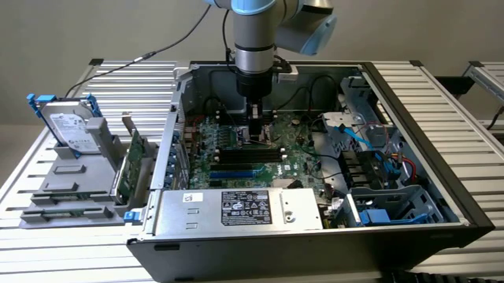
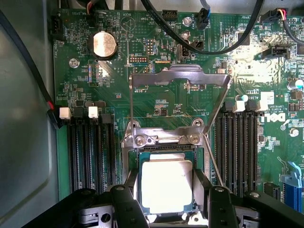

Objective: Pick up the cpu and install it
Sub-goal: 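Place the cpu into insertion slot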

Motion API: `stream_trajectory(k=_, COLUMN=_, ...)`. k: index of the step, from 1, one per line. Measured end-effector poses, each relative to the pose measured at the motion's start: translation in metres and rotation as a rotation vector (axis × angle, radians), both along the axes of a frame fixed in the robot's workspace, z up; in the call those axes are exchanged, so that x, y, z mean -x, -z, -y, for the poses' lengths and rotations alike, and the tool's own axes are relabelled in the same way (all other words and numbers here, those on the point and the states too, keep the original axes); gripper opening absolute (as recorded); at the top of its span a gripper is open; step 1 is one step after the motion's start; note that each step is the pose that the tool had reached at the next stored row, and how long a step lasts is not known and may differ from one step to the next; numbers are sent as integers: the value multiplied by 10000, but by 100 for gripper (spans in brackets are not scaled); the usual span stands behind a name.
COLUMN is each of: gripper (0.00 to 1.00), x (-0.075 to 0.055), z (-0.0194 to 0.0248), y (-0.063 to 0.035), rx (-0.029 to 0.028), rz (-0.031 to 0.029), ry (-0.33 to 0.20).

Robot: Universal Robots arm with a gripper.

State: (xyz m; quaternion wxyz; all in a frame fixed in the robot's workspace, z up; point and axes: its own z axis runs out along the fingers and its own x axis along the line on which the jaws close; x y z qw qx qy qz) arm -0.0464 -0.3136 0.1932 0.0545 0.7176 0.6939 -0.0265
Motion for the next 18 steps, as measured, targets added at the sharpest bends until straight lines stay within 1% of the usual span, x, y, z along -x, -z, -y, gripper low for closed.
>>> stream_trajectory(k=6, gripper=55, x=-7, z=-2, y=0, rx=30, rz=0, ry=2)
stream_trajectory(k=14, gripper=55, x=-12, z=-6, y=1, rx=44, rz=1, ry=0)
stream_trajectory(k=18, gripper=55, x=-12, z=-6, y=1, rx=68, rz=1, ry=0)
